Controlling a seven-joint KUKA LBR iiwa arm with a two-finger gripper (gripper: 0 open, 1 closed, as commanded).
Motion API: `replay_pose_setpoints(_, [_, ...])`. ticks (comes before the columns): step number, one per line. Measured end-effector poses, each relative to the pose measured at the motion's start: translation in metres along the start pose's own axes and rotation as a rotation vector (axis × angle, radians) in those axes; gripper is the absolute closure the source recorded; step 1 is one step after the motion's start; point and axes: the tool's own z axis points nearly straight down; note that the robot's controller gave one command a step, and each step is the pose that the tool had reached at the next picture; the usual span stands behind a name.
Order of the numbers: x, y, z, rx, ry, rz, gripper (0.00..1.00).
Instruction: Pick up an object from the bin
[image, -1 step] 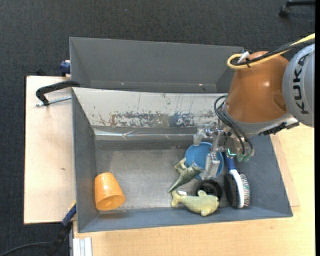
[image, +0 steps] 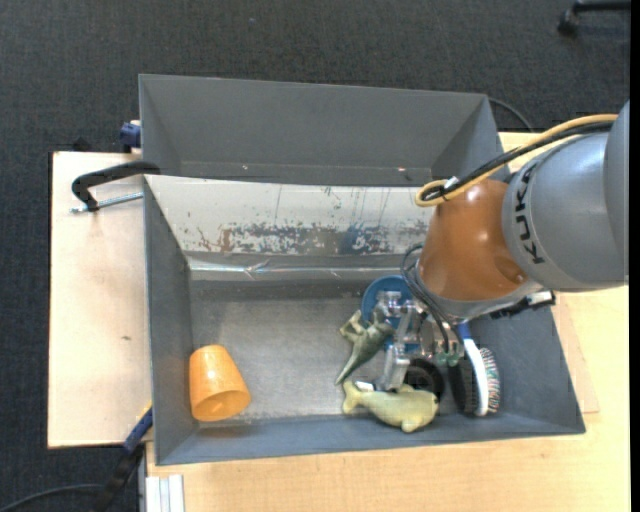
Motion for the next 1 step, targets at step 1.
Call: replay_pose_setpoints(1, [-0.0015, 0.0002, -0.0043, 0.000, -0.006, 0.000, 1.00])
